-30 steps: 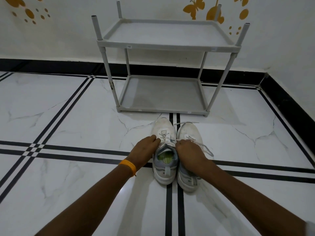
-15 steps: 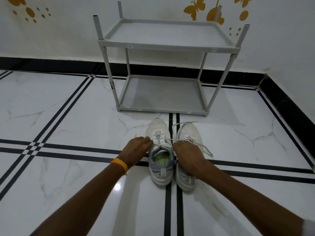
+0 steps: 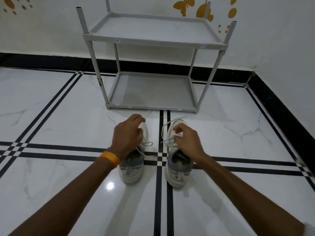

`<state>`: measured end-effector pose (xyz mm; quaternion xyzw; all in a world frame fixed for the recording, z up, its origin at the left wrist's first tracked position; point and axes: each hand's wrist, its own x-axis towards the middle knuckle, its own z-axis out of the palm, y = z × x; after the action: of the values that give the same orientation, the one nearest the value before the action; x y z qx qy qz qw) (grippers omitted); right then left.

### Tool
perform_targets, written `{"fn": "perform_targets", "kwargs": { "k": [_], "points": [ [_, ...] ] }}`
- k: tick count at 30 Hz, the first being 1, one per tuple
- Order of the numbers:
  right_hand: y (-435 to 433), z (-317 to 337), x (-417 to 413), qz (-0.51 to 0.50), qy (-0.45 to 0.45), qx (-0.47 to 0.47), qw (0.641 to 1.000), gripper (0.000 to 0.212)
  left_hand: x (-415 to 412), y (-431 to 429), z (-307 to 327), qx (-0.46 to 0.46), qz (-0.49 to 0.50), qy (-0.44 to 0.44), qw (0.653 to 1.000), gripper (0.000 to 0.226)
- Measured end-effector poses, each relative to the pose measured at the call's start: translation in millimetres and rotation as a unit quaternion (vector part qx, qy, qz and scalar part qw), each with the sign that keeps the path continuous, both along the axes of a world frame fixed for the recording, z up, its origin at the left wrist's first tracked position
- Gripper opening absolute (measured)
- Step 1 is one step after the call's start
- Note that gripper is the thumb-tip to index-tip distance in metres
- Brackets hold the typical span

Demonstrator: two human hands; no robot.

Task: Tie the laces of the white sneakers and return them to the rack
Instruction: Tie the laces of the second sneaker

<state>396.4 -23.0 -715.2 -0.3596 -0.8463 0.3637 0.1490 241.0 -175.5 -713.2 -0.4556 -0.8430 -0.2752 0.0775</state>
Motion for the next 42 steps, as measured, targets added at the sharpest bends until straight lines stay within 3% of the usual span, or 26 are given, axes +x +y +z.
{"fn": "perform_targets", "kwargs": {
  "k": [3,5,12,17,21,32,38,42],
  "points": [
    [32,-4,27,0.007,-0.158,0.008,0.987,0.015,35,44,-2,-0.045,-0.093,-0.179,0.978,0.020],
    [36,-9,37,0.007,-0.192,-0.019,0.981,0.013,53,60,-16,-0.120,-0.159,-0.202,0.959,0.020],
    [32,-16,47,-0.082,-0.098,-0.180,0.975,0.014,68,77,-38,-0.167,-0.141,-0.167,0.962,0.014],
    [27,-21,49,-0.153,-0.018,-0.297,0.942,0.034,67,71,-40,-0.087,-0.074,-0.351,0.929,0.016],
    [21,-16,45,-0.202,-0.014,-0.228,0.952,0.050,55,67,-40,-0.048,-0.038,-0.436,0.898,0.027],
    [7,-32,45,-0.231,-0.026,-0.149,0.961,0.049,66,64,-48,-0.016,-0.002,-0.350,0.936,0.040],
    [26,-10,47,-0.141,-0.061,-0.122,0.981,0.046,57,60,-19,-0.102,-0.069,-0.185,0.975,0.024],
    [49,39,37,-0.079,-0.035,-0.122,0.989,0.051,36,62,27,-0.014,-0.117,-0.132,0.984,0.022]
  ]
}}
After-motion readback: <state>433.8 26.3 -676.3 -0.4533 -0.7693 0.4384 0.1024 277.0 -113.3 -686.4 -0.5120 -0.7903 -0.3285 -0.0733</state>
